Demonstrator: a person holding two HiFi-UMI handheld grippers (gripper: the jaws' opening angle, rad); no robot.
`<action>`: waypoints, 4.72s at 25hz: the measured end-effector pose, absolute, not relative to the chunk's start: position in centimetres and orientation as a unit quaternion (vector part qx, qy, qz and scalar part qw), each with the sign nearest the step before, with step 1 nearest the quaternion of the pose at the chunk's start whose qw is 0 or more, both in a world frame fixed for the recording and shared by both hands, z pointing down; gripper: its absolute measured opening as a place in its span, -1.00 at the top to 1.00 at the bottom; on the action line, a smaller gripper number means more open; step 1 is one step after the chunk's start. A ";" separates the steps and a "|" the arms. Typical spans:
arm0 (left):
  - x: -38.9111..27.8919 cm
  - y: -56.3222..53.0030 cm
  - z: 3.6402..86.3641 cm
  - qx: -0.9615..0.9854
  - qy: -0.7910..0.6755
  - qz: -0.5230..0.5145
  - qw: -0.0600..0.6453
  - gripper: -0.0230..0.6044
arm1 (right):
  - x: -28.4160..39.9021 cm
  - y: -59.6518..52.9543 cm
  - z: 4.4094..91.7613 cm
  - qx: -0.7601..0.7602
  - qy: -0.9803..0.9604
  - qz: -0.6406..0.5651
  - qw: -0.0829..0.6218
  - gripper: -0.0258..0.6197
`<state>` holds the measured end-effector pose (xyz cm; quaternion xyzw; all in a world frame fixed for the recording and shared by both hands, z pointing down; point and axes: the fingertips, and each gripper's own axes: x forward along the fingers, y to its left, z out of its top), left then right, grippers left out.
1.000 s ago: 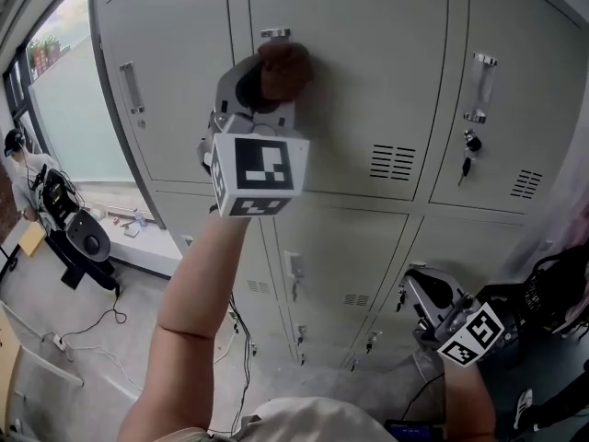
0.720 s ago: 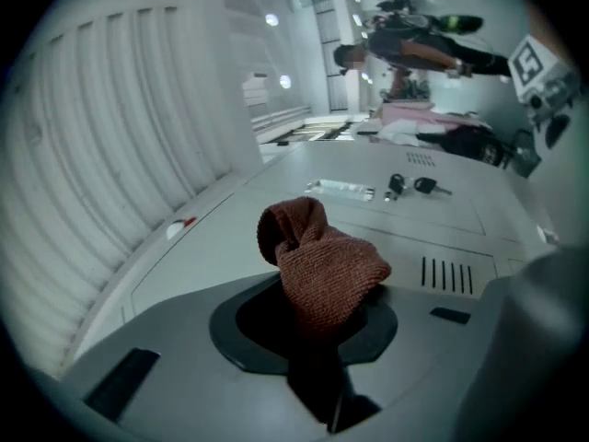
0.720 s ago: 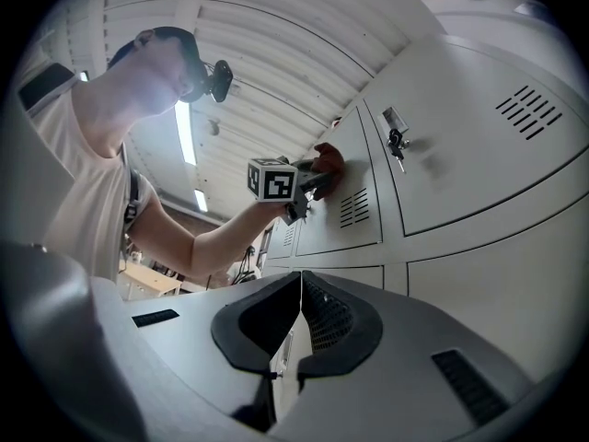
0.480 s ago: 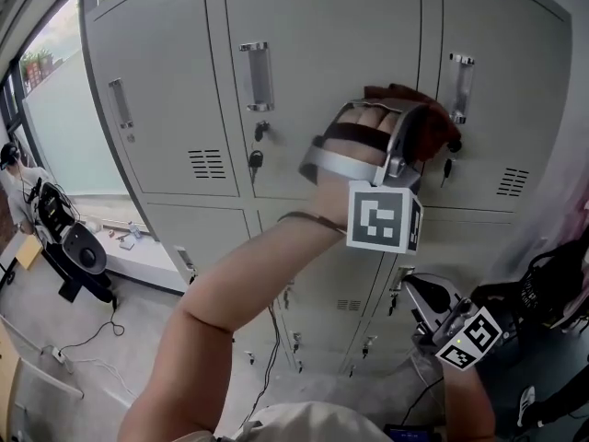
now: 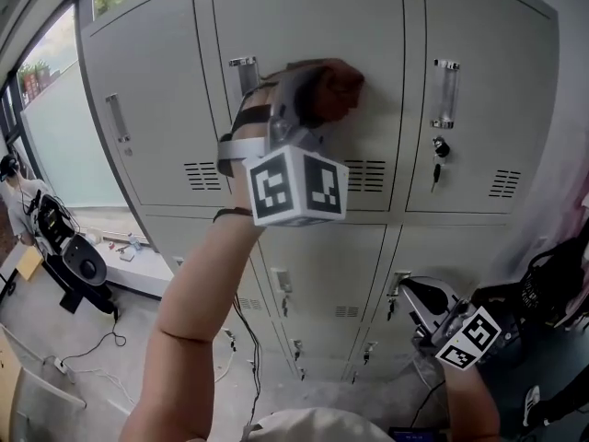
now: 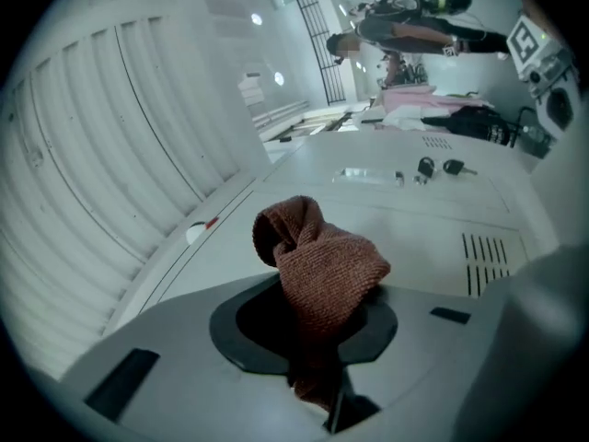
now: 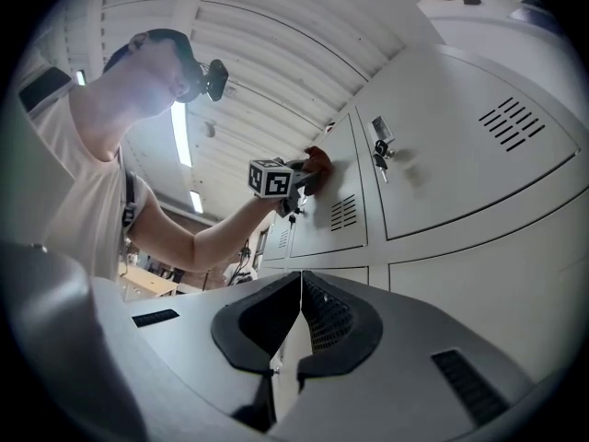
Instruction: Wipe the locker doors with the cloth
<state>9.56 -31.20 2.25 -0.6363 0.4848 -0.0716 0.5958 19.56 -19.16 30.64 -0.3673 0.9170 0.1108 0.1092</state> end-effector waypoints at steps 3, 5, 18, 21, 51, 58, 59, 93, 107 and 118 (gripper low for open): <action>3.5 -32.7 1.3 -0.621 0.534 -0.081 0.568 0.70 | 18.4 -19.6 30.7 -0.355 0.922 0.110 0.112 0.87; -0.1 -33.1 1.1 -0.594 0.569 -0.078 0.564 0.70 | 17.5 -20.0 30.8 -0.345 0.926 0.107 0.110 0.87; -1.3 -33.2 0.1 -0.595 0.591 0.019 0.545 0.70 | 16.0 -20.0 31.7 -0.333 0.933 0.108 0.088 0.87; 2.7 -32.6 -0.7 -0.578 0.559 -0.026 0.594 0.70 | 16.4 -19.9 31.6 -0.336 0.931 0.116 0.084 0.87; -6.2 -34.5 -6.3 -0.578 0.630 0.015 0.518 0.70 | 13.2 -19.6 33.1 -0.297 0.948 0.097 0.059 0.86; -1.2 -33.6 -6.0 -0.568 0.596 0.010 0.568 0.70 | 13.1 -19.5 33.0 -0.291 0.950 0.103 0.042 0.86; 0.8 -33.2 -6.0 -0.556 0.582 -0.004 0.593 0.70 | 13.2 -19.5 33.1 -0.293 0.950 0.105 0.038 0.86; -4.2 -33.8 -11.2 -0.564 0.633 0.079 0.524 0.70 | 12.3 -20.8 33.6 -0.283 0.953 0.106 0.017 0.87; 20.5 -28.6 -11.2 -0.560 0.463 -0.014 0.687 0.70 | 17.2 -20.2 33.7 -0.346 0.932 0.103 0.040 0.86; 0.0 -33.0 -16.4 -0.573 0.610 0.104 0.537 0.70 | 16.2 -20.3 33.8 -0.331 0.938 0.102 0.029 0.87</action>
